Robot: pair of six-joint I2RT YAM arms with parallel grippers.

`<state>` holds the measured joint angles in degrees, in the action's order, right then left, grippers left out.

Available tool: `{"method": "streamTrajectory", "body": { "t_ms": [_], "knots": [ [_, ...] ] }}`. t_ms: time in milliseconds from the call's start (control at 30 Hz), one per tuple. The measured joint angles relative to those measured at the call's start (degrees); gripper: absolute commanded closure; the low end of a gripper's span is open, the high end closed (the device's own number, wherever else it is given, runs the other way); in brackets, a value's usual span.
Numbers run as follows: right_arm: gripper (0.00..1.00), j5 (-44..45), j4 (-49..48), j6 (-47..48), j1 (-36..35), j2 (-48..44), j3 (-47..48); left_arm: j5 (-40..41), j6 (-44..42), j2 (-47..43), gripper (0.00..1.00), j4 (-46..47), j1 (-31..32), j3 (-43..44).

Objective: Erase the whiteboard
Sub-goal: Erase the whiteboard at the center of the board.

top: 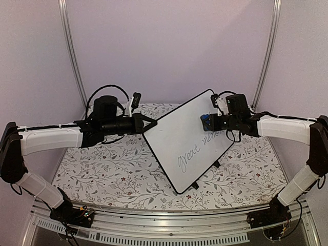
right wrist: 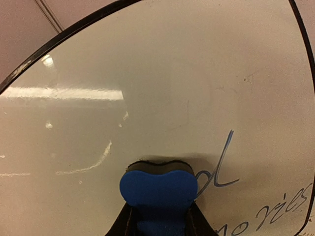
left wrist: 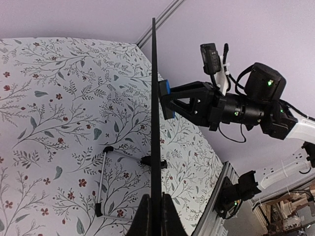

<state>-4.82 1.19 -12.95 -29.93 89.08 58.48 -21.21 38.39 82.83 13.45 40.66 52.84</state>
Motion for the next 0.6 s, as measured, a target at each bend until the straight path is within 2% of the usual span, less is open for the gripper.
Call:
{"method": "streamTrajectory", "body": {
  "t_ms": [367, 600],
  "knots": [
    [0.85, 0.4, -3.3, -0.2, 1.2, -2.8, -8.5, 0.2, 0.0, 0.0, 1.0, -0.1, 0.0, 0.0],
    [0.85, 0.4, -3.3, -0.6, 1.5, -3.1, -9.4, 0.2, 0.1, 0.0, 1.0, -0.1, 0.0, 0.0]
  ]
}}
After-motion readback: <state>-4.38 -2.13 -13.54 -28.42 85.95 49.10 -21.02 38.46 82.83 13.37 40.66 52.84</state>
